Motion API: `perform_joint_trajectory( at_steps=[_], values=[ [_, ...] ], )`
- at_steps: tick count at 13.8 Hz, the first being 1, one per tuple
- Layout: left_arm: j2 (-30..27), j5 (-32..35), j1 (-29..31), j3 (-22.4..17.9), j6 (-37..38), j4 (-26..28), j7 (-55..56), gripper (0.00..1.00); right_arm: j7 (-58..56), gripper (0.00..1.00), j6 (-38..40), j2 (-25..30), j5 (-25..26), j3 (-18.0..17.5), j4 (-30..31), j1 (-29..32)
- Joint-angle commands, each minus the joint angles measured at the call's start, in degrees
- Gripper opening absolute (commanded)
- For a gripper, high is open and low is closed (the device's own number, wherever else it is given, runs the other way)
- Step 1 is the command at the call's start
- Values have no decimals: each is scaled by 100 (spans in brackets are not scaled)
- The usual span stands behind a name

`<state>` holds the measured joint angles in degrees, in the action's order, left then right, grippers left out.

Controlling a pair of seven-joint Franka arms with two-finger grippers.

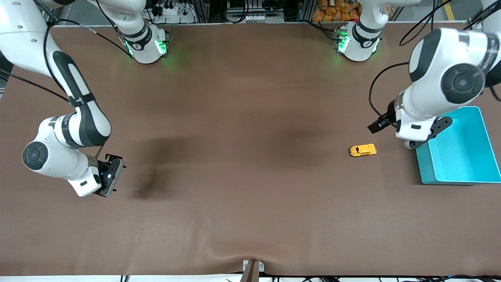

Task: Wind and store yellow beetle car
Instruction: 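Reach the left gripper to the car while the right gripper withdraws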

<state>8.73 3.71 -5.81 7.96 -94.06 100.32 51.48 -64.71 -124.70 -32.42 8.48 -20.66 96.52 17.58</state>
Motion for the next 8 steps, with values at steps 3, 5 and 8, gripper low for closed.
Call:
perform_joint_trajectory(
  at_steps=[3, 5, 8],
  values=[
    [234, 130, 98, -5, -796, 488, 1417, 100, 1572, 100, 954, 1122, 5, -17, 210, -1],
    [356, 130, 98, -5, -1017, 577, 1636, 100, 2074, 100, 1385, 1509, 5, 1, 192, 52],
    [515, 130, 159, -5, -1385, 734, 2260, 100, 2558, 100, 1930, 2133, -4, 1, 192, 245]
  ],
)
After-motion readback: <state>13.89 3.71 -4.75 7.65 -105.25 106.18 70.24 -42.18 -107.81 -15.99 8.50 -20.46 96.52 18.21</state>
